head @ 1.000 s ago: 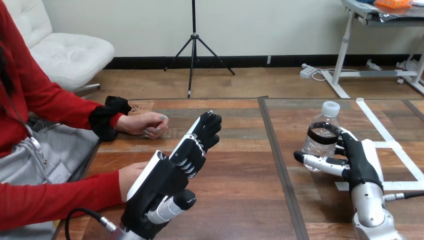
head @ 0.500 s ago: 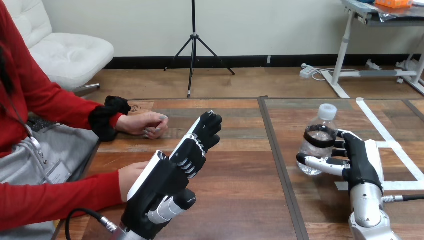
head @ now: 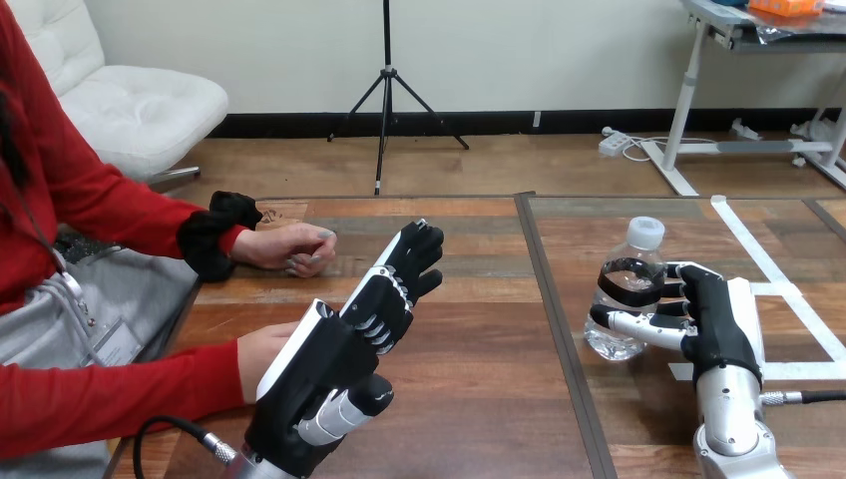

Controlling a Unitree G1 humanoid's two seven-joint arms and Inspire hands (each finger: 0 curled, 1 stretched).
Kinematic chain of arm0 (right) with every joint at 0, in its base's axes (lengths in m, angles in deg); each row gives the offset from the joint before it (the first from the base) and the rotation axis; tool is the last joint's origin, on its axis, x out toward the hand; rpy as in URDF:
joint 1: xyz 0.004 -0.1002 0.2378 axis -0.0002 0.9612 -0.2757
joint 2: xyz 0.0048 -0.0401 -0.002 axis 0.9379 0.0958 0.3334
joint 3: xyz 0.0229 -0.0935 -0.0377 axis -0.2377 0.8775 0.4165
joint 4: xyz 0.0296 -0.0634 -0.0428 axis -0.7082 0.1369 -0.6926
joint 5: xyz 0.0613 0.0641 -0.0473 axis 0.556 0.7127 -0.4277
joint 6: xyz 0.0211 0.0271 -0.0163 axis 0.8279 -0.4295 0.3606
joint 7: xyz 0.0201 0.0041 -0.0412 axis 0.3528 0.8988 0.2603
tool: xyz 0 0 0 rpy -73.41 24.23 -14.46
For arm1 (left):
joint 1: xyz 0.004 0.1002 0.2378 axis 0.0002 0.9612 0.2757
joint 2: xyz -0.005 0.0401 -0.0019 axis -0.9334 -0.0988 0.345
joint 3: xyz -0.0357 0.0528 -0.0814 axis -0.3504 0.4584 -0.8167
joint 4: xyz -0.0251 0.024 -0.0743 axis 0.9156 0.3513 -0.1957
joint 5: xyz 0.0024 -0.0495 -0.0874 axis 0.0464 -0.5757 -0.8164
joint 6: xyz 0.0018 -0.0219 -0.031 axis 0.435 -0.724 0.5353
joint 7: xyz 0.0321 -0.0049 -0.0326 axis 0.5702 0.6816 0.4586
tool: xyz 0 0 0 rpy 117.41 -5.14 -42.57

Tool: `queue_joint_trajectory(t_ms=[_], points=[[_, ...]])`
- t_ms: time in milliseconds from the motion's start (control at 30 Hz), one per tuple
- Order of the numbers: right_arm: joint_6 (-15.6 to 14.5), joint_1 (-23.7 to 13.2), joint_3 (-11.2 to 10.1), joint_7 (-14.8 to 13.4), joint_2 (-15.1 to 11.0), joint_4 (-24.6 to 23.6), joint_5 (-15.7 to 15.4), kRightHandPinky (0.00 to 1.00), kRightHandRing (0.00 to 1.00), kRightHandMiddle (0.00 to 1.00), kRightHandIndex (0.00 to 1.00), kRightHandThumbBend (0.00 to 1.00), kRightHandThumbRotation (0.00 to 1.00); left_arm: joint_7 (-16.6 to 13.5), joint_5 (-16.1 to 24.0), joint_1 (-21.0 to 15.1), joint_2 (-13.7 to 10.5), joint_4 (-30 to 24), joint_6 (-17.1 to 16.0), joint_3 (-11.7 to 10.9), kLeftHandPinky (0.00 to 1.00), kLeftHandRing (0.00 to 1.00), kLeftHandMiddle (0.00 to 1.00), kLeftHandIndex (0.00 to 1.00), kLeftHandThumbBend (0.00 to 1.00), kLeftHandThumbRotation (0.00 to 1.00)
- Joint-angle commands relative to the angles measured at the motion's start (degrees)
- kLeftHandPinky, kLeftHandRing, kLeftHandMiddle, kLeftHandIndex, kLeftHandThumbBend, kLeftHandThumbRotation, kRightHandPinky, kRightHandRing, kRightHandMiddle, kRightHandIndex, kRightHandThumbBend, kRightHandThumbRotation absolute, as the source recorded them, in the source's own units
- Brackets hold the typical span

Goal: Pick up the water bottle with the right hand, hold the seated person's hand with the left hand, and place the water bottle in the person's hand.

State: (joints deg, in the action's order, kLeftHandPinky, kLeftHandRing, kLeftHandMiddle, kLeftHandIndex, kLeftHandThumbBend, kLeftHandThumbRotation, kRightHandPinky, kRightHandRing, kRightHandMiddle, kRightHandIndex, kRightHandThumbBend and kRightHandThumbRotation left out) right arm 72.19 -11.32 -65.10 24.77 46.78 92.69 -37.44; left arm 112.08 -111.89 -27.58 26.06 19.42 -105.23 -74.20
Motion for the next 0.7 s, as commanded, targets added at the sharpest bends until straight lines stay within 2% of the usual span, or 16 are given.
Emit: queue_joint_trajectory(t_ms=[0,367,567,667], points=[[2.7,-1.1,-1.1,-0.6,-0.1,-0.9,1.1,0.43,0.50,0.58,0.62,0.83,0.00,-0.4,0.1,-2.3,0.2,-0.6,-0.9,-0.6,0.96,1.00,1.00,1.00,1.00,0.80],[3.6,-0.6,-1.6,-0.3,0.1,-1.2,1.8,0.39,0.47,0.56,0.61,0.82,0.00,-0.6,0.5,-2.6,0.1,0.0,-0.8,-0.6,0.96,1.00,1.00,1.00,1.00,0.81],[3.8,-0.4,-2.6,1.1,0.4,-1.6,3.3,0.38,0.46,0.55,0.61,0.81,0.00,-1.6,1.5,-2.7,0.0,0.4,-1.2,-0.7,0.96,1.00,1.00,1.00,1.00,0.81],[4.9,-0.1,-2.4,0.7,0.4,-1.8,3.1,0.38,0.45,0.55,0.61,0.81,0.00,-1.7,1.4,-2.6,-0.1,0.3,-0.5,-0.6,0.96,1.00,1.00,1.00,1.00,0.82]])
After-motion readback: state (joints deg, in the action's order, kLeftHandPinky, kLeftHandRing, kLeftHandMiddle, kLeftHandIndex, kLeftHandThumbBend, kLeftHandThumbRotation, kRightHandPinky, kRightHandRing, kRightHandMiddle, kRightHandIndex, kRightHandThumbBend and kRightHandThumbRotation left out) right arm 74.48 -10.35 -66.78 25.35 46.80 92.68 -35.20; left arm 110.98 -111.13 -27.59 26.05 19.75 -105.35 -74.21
